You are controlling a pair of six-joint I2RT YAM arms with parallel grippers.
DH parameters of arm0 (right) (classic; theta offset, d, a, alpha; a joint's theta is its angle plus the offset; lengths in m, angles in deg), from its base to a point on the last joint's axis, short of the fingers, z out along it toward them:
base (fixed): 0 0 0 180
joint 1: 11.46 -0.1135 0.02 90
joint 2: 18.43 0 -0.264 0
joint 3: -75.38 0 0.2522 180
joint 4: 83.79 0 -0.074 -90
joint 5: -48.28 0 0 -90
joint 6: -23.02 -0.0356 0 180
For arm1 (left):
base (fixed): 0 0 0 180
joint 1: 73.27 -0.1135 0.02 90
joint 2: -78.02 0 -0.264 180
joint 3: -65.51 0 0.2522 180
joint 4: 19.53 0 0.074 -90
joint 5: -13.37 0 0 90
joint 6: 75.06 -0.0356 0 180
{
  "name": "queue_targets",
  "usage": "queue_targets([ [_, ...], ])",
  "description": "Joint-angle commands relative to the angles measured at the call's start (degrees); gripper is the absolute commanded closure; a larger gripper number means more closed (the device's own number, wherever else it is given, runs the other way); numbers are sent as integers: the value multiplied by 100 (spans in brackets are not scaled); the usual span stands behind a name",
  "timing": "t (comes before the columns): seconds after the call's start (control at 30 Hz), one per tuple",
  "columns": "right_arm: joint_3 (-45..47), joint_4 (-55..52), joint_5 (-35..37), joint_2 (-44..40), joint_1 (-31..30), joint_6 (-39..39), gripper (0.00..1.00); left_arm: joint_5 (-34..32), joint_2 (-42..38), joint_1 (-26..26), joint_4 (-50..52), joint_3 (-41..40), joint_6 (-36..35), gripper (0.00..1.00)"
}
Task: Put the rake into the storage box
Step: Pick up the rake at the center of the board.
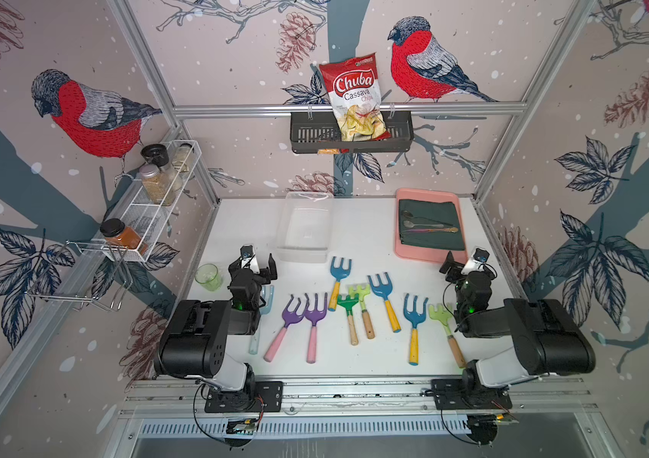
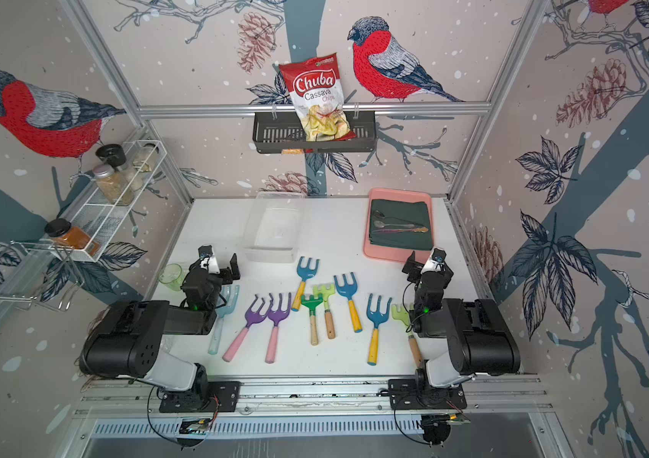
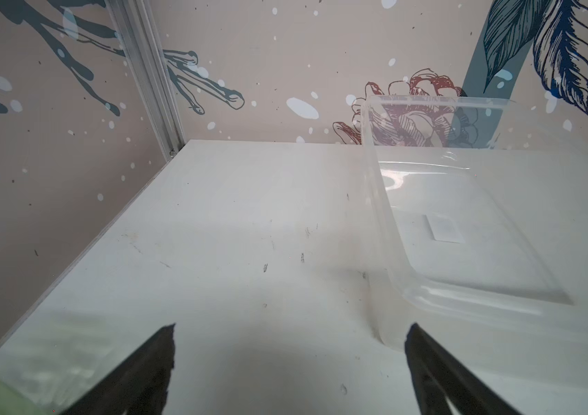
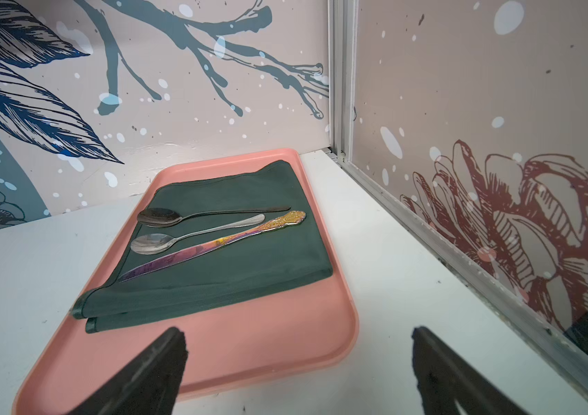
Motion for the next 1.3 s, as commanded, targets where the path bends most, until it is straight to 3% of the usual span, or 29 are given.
queue_targets([
  [0.0,-21,160,-32,-16,0,44,0,-11,-12,-11,-246,-9,-36,1],
  [0.2,-16,157,-30,-15,2,44,0,2,-12,-16,-246,-5,-36,1],
  [0.3,-21,169,-28,-13,0,45,0,371,-31,-208,-266,-27,76,1],
  [0.63,-79,81,-35,13,9,41,0,359,-45,-204,-311,-43,62,2],
  [0.7,-22,150,-24,-29,-5,53,0,269,-330,-196,261,181,75,2],
  [0.77,-207,-34,252,-176,-90,121,0,-316,-897,-195,1759,730,267,4],
  [0.83,-1017,-2042,1019,-704,-259,-49,0,-959,-1388,-184,2735,1116,320,4],
  [0.9,-1869,-3922,1184,-1031,-298,-483,0,-1344,-1930,-128,3083,1174,542,4],
  [1.0,-3150,-6715,917,-1157,-550,-1065,0,-953,-2660,-95,3913,1402,907,4],
  [1.1,-3978,-8646,758,-1287,-1132,-1628,0,-205,-2983,-90,5496,2105,1408,4],
  [1.27,-4160,-10202,347,-2033,-2092,-3029,0,675,-3505,115,6726,2583,1746,4],
])
